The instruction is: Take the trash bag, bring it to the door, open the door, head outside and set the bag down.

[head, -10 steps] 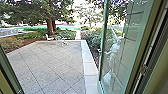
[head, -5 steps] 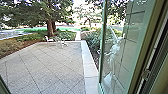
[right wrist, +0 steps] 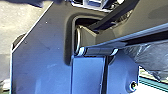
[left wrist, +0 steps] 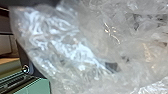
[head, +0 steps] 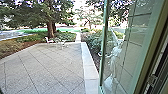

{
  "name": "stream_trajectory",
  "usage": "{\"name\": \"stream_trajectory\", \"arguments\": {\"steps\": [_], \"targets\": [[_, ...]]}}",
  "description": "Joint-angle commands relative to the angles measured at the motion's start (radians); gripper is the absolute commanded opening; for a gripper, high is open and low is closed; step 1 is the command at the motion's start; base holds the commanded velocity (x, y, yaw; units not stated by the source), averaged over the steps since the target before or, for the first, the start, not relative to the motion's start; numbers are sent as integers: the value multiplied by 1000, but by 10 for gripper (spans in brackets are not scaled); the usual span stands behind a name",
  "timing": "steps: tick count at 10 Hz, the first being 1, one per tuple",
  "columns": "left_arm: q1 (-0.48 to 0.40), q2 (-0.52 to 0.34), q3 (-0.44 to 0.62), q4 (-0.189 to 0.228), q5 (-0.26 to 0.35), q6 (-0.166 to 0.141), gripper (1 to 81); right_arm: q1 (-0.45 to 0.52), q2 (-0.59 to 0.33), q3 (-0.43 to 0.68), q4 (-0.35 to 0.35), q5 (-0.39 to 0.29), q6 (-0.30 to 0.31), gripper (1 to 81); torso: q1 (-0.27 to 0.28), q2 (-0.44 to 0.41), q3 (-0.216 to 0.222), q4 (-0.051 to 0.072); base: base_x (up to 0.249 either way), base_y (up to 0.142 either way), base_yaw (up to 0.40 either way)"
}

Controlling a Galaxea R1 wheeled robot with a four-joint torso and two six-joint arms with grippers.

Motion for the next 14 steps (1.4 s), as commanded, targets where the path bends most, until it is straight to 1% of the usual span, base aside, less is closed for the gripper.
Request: {"name": "stream_trajectory", "arguments": {"steps": [1, 9, 14], "targets": [[-47, 3, 12, 7, 47, 3, 10, 52, 12, 8, 0, -55, -4, 811, 2, 0, 0, 0, 114, 0, 0], [-47, 0, 12, 4, 47, 3, 10, 52, 15, 8, 0, -55, -4, 811, 2, -2, 1, 0, 98, 0, 0], [-45, 1, 12, 5, 47, 3, 10, 52, 13, 8, 0, -55, -6, 811, 4, -1, 0, 0, 94, 80, 0]]}}
